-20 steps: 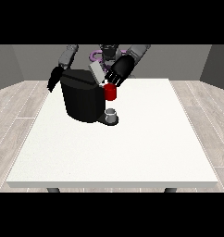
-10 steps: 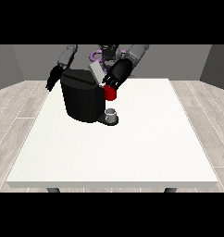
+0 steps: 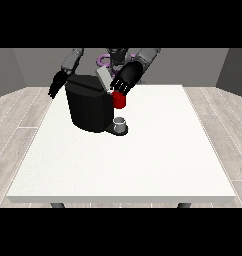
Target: Insert the coffee pod into the coffee machine and close the lid
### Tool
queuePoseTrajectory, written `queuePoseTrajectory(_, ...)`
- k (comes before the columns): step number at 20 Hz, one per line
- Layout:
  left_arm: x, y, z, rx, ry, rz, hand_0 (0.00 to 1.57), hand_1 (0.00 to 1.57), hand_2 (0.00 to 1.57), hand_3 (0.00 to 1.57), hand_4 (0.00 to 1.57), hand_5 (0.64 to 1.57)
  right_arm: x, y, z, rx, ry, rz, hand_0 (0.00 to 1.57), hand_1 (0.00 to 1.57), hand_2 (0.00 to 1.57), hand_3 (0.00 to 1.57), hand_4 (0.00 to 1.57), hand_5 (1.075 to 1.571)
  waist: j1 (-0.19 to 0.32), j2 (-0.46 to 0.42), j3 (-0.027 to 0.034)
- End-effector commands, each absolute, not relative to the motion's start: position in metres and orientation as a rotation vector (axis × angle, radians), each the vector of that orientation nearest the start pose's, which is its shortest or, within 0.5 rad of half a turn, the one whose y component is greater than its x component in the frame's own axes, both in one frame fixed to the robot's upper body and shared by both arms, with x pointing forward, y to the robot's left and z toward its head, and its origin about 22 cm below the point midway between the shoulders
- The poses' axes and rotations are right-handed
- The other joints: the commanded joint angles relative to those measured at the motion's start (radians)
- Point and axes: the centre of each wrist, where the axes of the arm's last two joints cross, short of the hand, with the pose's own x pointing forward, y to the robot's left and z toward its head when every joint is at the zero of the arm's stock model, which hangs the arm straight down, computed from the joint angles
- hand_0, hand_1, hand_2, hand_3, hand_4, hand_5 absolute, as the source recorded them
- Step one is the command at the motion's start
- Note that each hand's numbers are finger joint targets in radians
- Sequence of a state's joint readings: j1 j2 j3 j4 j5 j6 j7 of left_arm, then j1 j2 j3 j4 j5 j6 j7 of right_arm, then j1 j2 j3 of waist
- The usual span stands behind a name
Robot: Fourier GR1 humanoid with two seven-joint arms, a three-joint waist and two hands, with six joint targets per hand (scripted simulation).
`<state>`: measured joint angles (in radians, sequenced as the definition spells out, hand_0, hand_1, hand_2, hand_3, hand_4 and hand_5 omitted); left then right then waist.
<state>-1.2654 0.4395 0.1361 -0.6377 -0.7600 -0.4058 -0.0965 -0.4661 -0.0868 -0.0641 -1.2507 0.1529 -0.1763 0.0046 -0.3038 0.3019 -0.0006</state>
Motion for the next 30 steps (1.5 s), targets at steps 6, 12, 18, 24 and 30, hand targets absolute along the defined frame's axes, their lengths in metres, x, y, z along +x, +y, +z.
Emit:
queuePoseTrajectory(6, 0.464, 0.235, 0.268, 0.724, -1.564, -1.142, 1.23, 1.23, 1.24, 1.16, 0.00, 1.571, 0.344, -0.196, 0.051, -0.240, -1.682, 0.125, 0.00, 0.00, 0.00, 0.00, 0.00, 1.571, -0.014, -0.027, 0.0008)
queuePoseTrajectory(12, 0.460, 0.243, 0.281, 0.844, -1.586, -1.246, 1.16, 1.16, 1.19, 1.07, 0.00, 1.571, 0.347, -0.200, 0.048, -0.261, -1.716, 0.103, 0.00, 0.00, 0.00, 0.00, 0.00, 1.571, 0.012, 0.034, 0.0010)
queuePoseTrajectory(18, 0.462, 0.258, 0.272, 0.817, -1.606, -1.162, 1.12, 1.12, 1.14, 0.98, 0.00, 1.571, 0.348, -0.207, 0.065, -0.263, -1.730, 0.111, 0.00, 0.00, 0.00, 0.00, 0.06, 1.571, -0.023, 0.055, 0.0007)
queuePoseTrajectory(24, 0.463, 0.235, 0.284, 0.798, -1.716, -1.140, 1.25, 1.25, 1.21, 0.96, 0.00, 1.571, 0.360, -0.225, 0.078, -0.261, -1.699, 0.131, 0.00, 0.00, 0.00, 0.00, 0.11, 1.571, -0.016, 0.045, 0.0008)
queuePoseTrajectory(30, 0.461, 0.250, 0.298, 0.829, -1.728, -1.152, 1.23, 1.23, 1.21, 0.97, 0.00, 1.571, 0.357, -0.205, 0.070, -0.288, -1.745, 0.108, 0.00, 0.00, 0.00, 0.00, 0.22, 1.571, -0.007, 0.078, 0.0009)
